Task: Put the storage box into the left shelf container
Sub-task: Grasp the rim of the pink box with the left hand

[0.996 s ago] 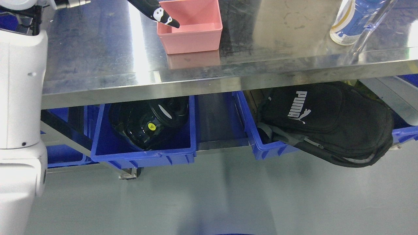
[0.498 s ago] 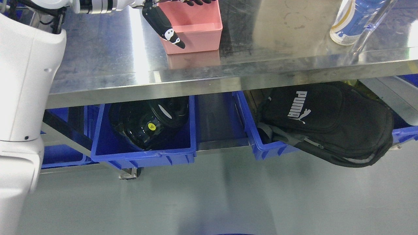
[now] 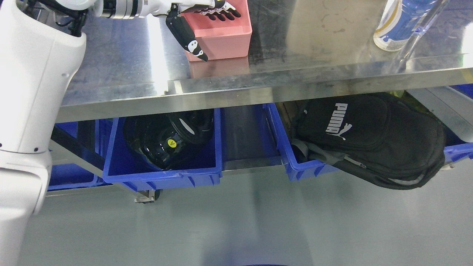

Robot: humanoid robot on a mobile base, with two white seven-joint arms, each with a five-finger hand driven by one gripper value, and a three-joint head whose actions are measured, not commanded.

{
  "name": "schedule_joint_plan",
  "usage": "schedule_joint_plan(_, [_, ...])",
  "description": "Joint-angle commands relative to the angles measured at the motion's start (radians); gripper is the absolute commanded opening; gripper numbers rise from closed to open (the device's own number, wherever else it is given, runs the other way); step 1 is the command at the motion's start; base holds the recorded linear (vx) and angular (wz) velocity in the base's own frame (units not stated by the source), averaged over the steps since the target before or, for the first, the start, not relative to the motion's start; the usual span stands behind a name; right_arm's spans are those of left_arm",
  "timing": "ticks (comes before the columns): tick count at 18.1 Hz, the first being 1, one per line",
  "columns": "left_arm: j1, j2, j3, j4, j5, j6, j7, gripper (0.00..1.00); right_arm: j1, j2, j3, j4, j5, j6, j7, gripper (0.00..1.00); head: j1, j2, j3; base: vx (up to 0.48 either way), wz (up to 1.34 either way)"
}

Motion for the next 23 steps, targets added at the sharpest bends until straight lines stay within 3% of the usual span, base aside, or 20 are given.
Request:
schedule_joint_plan(1, [-0.082,-0.140,-0.050,0.256,-0.052,-0.004,-0.003,0.91,-0.003,-0.017,0.000,-0.017,-0.021,0.000,-0.001,1.00,0.0000,0.000,0.000,0.000,0.00])
schedule_joint_plan(5, [-0.091,-0.213,-0.054,0.325,-0.083,-0.004,-0.031,0.88,-0.003,-0.017,0.000,-0.017,-0.021,0.000,-0.001,1.00,0.0000,0.000,0.000,0.000,0.00])
schedule_joint_plan(10, [-0.090,-0.213,-0.099,0.344,-0.084,-0.007,-0.044,0.85,-0.003,-0.017,0.000,-0.017,-0.021,-0.002,-0.001,1.00,0.0000,0.000,0.000,0.000,0.00])
schedule_joint_plan(14, [-0.090,-0.197,-0.082,0.379,-0.083,-0.059,-0.069,0.63,-0.005,-0.017,0.000,-0.017,-0.021,0.000,-0.001,1.00,0.0000,0.000,0.000,0.000,0.00])
schedule_joint_plan(16, [-0.088,-0.196,-0.015,0.437,-0.083,-0.180,-0.069,0.40,-0.005,-0.017,0.000,-0.017,-0.021,0.000,-0.001,1.00,0.0000,0.000,0.000,0.000,0.00])
schedule_joint_plan(18, [-0.072,-0.188,0.080,0.529,-0.087,-0.440,-0.064,0.06,-0.005,-0.017,0.000,-0.017,-0.021,0.000,-0.001,1.00,0.0000,0.000,0.000,0.000,0.05])
schedule_joint_plan(19, [-0.062,-0.191,0.125,0.575,-0.087,-0.514,-0.064,0.00,-0.005,-0.017,0.000,-0.017,-0.021,0.000,-0.001,1.00,0.0000,0.000,0.000,0.002,0.03])
schedule_joint_plan(23, [-0.053,-0.202,0.211,0.600,-0.090,-0.527,-0.052,0.00,-0.003,-0.017,0.000,-0.017,-0.021,0.000,-0.001,1.00,0.0000,0.000,0.000,0.000,0.01])
